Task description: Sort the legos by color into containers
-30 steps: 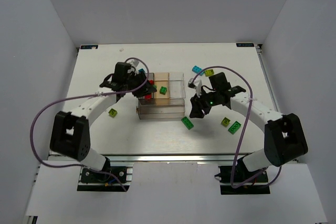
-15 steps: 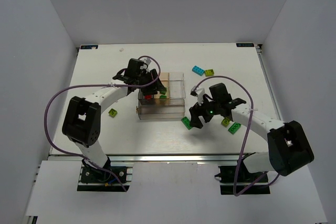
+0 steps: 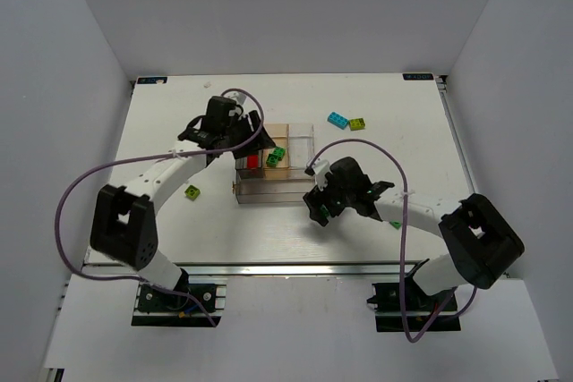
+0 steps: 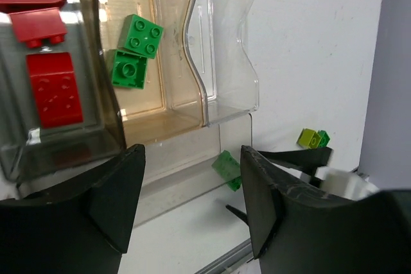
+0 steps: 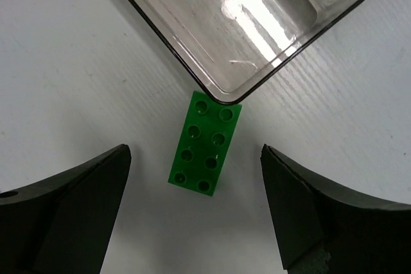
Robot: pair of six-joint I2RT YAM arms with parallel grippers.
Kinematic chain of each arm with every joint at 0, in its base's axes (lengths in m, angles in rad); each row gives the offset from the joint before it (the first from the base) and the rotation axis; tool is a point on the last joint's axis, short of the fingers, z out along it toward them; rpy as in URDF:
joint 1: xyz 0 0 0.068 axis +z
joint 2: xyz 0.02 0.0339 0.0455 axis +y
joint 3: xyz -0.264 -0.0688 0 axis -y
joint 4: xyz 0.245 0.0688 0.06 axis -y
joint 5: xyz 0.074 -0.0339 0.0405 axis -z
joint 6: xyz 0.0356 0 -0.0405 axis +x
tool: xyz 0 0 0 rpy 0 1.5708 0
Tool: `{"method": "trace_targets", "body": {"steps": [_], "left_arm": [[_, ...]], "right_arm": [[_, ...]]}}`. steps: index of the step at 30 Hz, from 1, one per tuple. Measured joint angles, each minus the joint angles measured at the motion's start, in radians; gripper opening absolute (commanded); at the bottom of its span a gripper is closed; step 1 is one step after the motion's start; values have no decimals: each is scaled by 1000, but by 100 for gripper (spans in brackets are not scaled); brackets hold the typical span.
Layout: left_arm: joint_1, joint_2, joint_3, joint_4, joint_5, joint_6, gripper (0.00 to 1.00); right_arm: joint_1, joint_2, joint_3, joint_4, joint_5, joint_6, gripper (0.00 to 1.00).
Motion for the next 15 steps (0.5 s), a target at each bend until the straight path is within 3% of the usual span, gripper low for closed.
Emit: {"method": "trace_targets", "body": {"steps": [4,8,10,11,13,15], "left_arm": [[5,-174,-63,-26,-69,-8,72],[7,-317,-125,-37,-135,-24,73],[7,-366,-150,-51,-163,-33,73],[7,-384,-160,-56,-176,-38,74],[7,-410,-173,-69,-198,-45,74],[7,-426,-180,-89,-217,-48,75]], "right_arm": [[43,27,-29,29,101,34,79],[76,60,-24,47,182,66,63],[87,80,-9,53,213,79,53],[92,89,0,55,222,88,39],[98,95,6,59,238,105,22],[104,93,6,56,256,118,10]]}}
